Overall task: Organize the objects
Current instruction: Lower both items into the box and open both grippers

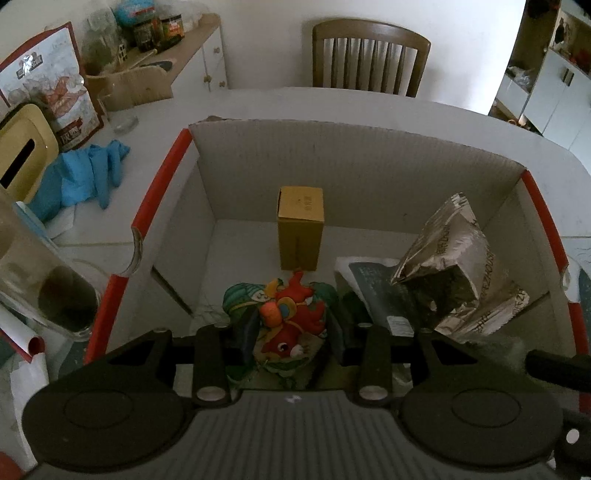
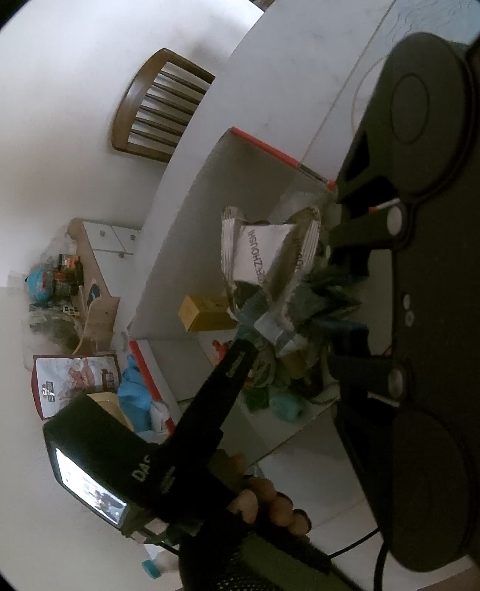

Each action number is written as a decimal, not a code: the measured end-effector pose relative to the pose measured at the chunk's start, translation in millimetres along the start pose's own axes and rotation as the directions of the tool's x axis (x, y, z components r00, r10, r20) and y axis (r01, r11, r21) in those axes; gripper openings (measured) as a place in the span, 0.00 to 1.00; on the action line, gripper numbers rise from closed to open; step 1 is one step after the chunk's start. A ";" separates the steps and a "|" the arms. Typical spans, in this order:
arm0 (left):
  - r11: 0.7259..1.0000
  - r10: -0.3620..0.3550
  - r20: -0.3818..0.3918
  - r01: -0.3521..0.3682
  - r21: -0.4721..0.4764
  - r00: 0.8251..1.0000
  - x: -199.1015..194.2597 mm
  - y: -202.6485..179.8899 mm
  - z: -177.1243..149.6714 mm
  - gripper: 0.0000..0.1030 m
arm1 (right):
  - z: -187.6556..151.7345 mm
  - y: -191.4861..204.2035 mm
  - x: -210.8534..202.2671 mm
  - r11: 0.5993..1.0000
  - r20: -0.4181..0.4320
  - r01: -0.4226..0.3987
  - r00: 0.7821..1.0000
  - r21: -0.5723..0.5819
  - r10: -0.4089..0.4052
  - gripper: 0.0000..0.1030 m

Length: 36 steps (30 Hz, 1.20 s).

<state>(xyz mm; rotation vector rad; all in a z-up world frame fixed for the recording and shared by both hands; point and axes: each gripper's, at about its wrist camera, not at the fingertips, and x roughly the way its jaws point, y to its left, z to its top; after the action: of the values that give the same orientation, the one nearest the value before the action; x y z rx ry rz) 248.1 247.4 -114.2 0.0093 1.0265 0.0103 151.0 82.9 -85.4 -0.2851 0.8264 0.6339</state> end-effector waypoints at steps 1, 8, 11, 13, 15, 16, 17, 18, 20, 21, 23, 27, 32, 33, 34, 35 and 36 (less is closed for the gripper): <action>1.000 0.000 0.000 0.000 0.000 1.000 0.0 -0.1 -0.1 0.39 | 0.0 -0.4 -0.2 1.000 -0.002 -0.004 1.000 0.004 0.004 0.20; 1.000 -0.012 0.008 0.012 0.004 1.000 -1.9 -0.5 -2.9 0.40 | 2.2 -2.5 -8.1 0.999 0.016 -0.034 0.999 0.018 0.034 0.33; 1.000 -0.007 0.021 0.007 0.005 1.000 -5.9 -1.2 -4.7 0.52 | 2.9 -3.1 -12.6 0.999 0.026 -0.039 0.999 0.026 0.038 0.36; 1.000 -0.008 0.035 0.008 -0.001 0.999 -9.8 -0.5 -6.7 0.57 | 3.2 -3.6 -15.6 0.999 0.033 -0.038 0.999 0.034 0.037 0.38; 1.000 -0.017 0.044 0.017 -0.005 0.999 -15.0 -0.2 -8.6 0.57 | 3.3 -4.6 -19.0 0.998 0.042 -0.037 0.999 0.043 0.035 0.39; 1.000 -0.018 0.049 0.018 -0.007 0.999 -18.1 -0.3 -9.6 0.57 | 3.3 -5.4 -20.9 0.998 0.047 -0.036 0.998 0.048 0.033 0.41; 1.000 -0.020 0.056 0.021 -0.009 0.998 -21.5 -0.2 -10.6 0.57 | 3.6 -5.5 -22.7 0.998 0.051 -0.034 0.998 0.053 0.031 0.41; 1.000 -0.023 0.063 0.024 -0.010 0.998 -25.4 -0.2 -11.6 0.57 | 3.7 -6.4 -25.1 0.998 0.056 -0.032 0.998 0.060 0.029 0.42; 0.999 -0.032 0.079 0.033 -0.009 0.996 -34.1 -1.2 -14.2 0.57 | 3.9 -8.0 -29.5 0.997 0.067 -0.031 0.997 0.075 0.026 0.45; 0.999 -0.036 0.089 0.037 -0.006 0.995 -39.0 -1.8 -15.4 0.57 | 4.2 -9.3 -32.2 0.996 0.074 -0.032 0.997 0.085 0.026 0.46; 0.999 -0.036 0.118 0.037 -0.005 0.992 -50.5 -3.6 -17.7 0.59 | 4.7 -11.5 -37.1 0.994 0.087 -0.034 0.996 0.101 0.025 0.49; 0.999 -0.042 0.181 0.043 -0.001 0.983 -75.6 -7.5 -23.7 0.68 | 4.9 -14.1 -48.6 0.991 0.121 -0.036 0.992 0.129 0.021 0.58; 0.999 -0.048 0.248 0.050 -0.004 0.968 -103.5 -10.3 -28.4 0.70 | 2.6 -14.8 -64.3 0.987 0.162 -0.047 0.987 0.155 0.022 0.66; 0.999 -0.050 0.258 0.054 -0.007 0.965 -108.2 -11.0 -29.5 0.70 | 2.2 -15.4 -67.1 0.985 0.169 -0.048 0.985 0.163 0.020 0.69; 0.998 -0.053 0.266 0.057 -0.009 0.962 -112.3 -11.2 -30.6 0.71 | 1.6 -16.0 -69.5 0.984 0.174 -0.049 0.985 0.169 0.019 0.71; 0.998 -0.055 0.274 0.060 -0.012 0.960 -116.2 -11.3 -32.1 0.71 | 1.0 -16.7 -72.2 0.984 0.180 -0.048 0.984 0.174 0.017 0.72; 0.998 -0.053 0.280 0.060 -0.015 0.959 -119.7 -11.4 -33.4 0.71 | 0.5 -16.5 -74.7 0.983 0.186 -0.047 0.982 0.179 0.013 0.74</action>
<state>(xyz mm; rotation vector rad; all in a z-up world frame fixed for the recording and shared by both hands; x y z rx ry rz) 157.7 234.5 -29.3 -0.0395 0.7432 -0.0305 123.6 39.5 -28.6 -0.0455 0.7060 0.5985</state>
